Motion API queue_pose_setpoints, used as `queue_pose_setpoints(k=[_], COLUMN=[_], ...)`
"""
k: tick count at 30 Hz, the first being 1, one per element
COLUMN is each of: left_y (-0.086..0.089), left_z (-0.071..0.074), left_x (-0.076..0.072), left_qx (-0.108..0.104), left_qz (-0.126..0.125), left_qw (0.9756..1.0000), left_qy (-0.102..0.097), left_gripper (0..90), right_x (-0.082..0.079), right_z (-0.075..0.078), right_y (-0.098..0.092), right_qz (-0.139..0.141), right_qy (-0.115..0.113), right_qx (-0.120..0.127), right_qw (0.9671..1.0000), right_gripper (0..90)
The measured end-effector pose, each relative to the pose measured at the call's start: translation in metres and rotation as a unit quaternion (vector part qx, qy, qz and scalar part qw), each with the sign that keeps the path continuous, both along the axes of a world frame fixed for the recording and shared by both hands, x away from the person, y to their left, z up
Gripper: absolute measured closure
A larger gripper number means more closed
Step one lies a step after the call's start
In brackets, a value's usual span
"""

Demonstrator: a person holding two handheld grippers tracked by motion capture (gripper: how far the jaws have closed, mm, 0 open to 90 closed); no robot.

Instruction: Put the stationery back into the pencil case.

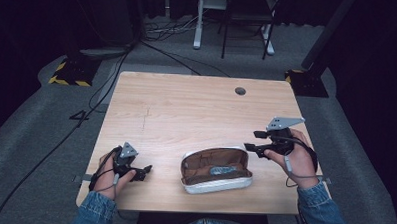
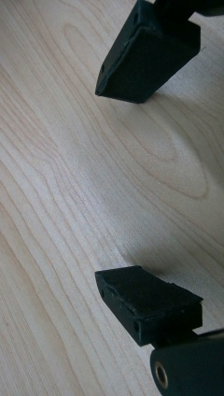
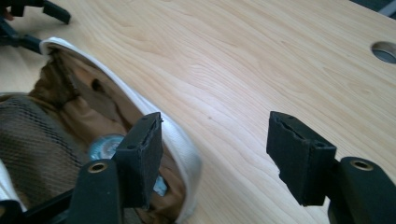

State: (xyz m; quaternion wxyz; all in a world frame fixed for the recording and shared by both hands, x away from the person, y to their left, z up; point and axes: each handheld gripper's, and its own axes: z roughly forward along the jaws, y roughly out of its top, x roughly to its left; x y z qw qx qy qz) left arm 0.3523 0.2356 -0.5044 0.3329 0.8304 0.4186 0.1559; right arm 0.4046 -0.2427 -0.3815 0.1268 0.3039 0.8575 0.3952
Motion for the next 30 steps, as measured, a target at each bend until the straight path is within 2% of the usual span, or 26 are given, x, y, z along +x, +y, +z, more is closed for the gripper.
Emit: queue_pose_setpoints(k=[5,13,17,26,30], left_y=[0.0,0.001,0.0,0.0,0.0], left_z=[0.0,0.0,0.0,0.0,0.0], left_x=[0.001,0.001,0.001,0.001,0.001], left_qx=[-0.002,0.001,0.0,0.0,0.0], left_qz=[0.001,0.0,0.0,0.0,0.001], left_qw=[1.0,1.0,1.0,1.0,1.0], left_qy=[0.001,0.001,0.001,0.001,0.001], left_gripper=[11.3,11.2,11.1,11.1,11.1], right_x=[0.004,0.005,0.006,0.006,0.006], right_z=[-0.004,-0.017,-0.025,-0.042,-0.052], right_y=[-0.02,-0.048,-0.058,-0.075,-0.08], right_qz=[-0.028,-0.053,-0.065,-0.09,-0.101], right_qy=[-0.002,0.0,0.008,0.018,0.024], right_qx=[0.004,-0.005,-0.016,-0.019,-0.03], right_qw=[0.9996,0.9986,0.9977,0.9956,0.9942], right_gripper=[37.3,37.0,36.7,35.8,35.4])
